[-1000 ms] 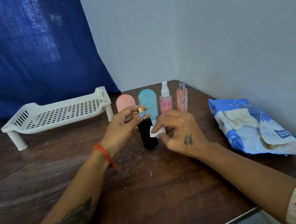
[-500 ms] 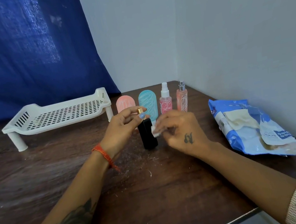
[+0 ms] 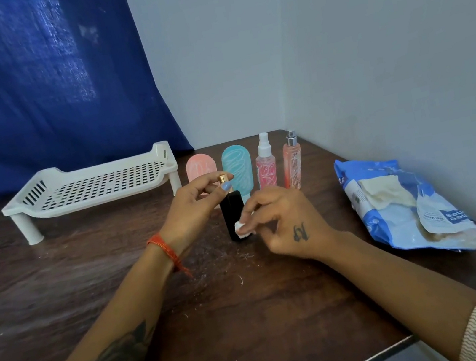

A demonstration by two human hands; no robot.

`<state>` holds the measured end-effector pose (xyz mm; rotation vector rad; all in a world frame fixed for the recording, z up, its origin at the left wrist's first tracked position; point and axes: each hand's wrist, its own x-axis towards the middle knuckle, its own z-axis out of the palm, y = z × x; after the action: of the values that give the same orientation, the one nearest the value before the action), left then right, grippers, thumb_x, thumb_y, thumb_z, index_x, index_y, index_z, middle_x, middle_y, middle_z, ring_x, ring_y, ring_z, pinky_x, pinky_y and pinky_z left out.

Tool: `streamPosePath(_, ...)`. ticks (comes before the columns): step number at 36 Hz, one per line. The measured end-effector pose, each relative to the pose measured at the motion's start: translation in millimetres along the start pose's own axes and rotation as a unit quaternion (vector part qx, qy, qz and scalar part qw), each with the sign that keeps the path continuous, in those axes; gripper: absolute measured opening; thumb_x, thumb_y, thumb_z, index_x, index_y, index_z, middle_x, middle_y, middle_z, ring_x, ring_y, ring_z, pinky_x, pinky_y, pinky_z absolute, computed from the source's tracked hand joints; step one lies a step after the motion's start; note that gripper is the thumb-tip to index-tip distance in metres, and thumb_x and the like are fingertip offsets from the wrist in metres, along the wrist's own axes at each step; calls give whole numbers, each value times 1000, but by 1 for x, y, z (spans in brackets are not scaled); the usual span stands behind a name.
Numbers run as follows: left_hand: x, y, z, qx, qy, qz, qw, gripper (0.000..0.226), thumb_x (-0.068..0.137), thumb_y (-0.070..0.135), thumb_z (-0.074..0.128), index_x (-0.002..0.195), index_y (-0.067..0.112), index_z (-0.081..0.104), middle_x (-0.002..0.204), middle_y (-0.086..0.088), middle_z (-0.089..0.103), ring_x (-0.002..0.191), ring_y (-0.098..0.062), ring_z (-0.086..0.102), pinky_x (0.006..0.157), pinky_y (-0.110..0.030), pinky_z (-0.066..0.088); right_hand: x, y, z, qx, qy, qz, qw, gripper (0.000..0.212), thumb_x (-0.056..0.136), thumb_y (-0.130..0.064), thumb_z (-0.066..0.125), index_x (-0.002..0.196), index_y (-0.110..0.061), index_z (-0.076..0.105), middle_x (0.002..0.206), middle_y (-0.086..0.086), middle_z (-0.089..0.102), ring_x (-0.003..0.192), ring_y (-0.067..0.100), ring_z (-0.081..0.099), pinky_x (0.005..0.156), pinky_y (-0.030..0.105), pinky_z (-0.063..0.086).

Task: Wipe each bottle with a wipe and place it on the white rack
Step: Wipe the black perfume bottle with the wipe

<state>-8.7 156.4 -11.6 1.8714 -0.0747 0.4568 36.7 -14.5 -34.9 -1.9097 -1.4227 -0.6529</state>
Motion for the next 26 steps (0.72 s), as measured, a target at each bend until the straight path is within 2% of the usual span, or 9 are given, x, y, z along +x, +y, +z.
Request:
streamPosePath(2, -1, 0, -1, -3, 0, -4, 1000, 18, 92, 17, 57, 104, 29, 64, 96, -11, 62, 93, -12, 56, 77, -12, 46, 0, 0, -1, 1, -26, 14, 1000, 26, 65, 4, 69, 76, -18, 77, 81, -6, 69, 74, 7, 60, 65, 22, 52)
streamPosePath(4, -2, 3, -1, -11, -2, -7, 1000, 19, 93, 16, 56, 103, 29, 64, 95, -9, 60, 90, -10, 56, 67, -9, 47, -1, -1, -1, 4, -48, 23, 999, 26, 63, 4, 68, 73, -18, 77, 79, -7, 68, 73, 4, 59, 65, 18, 50)
streamPosePath(7, -3, 7, 0, -30, -3, -14, 999, 20, 93, 13, 55, 104, 26, 64, 104, -12, 62, 89, -7, 56, 57, -5, 44, -1, 0, -2, -5, -59, 32, 998, 25, 61, 3, 66, 70, -17, 77, 76, -5, 69, 71, 4, 60, 63, 23, 54)
streamPosePath(9, -3, 8, 0, -32, -2, -12, 999, 20, 92, 12, 56, 103, 26, 65, 114, -16, 62, 94, -10, 55, 58, -5, 45, -1, 0, -2, -8, -24, 36, 999, 21, 63, 1, 65, 71, -16, 76, 77, -3, 69, 71, 6, 62, 63, 26, 55)
streamPosePath(11, -4, 9, 0, -33, -6, -11, 999, 20, 92, 12, 56, 103, 27, 65, 120, -18, 60, 97, -14, 54, 61, -6, 47, 0, 2, -3, -4, 50, 40, 998, 18, 69, 0, 65, 79, -12, 75, 83, 1, 69, 78, 9, 62, 72, 24, 54)
streamPosePath(13, -5, 9, 0, -31, -11, -10, 999, 21, 92, 13, 55, 105, 27, 64, 120, -17, 60, 97, -15, 53, 60, -6, 46, 2, 2, -4, -5, 125, 49, 991, 21, 73, 2, 67, 90, -8, 73, 92, 5, 68, 88, 12, 62, 79, 21, 52)
streamPosePath(15, -5, 10, 1, -32, -16, -7, 999, 21, 93, 13, 55, 106, 27, 64, 118, -15, 61, 96, -14, 54, 61, -5, 46, 4, 2, -4, 1, 155, 56, 986, 24, 75, 3, 69, 97, -7, 71, 97, 6, 67, 93, 12, 62, 82, 21, 52)
streamPosePath(20, -7, 10, 1, -53, -25, -15, 998, 22, 93, 13, 54, 103, 30, 64, 108, 5, 65, 100, -6, 58, 67, -6, 49, 3, 3, -2, 24, 117, 54, 991, 19, 75, 3, 69, 91, -7, 71, 93, 4, 67, 89, 8, 60, 77, 22, 54)
streamPosePath(26, -6, 8, 0, -61, -20, -23, 998, 23, 94, 11, 53, 102, 30, 63, 112, 3, 66, 105, -5, 60, 68, -6, 48, 0, 2, -2, 25, 56, 38, 997, 15, 64, 4, 64, 68, -7, 73, 75, 4, 68, 69, 10, 63, 61, 18, 51)
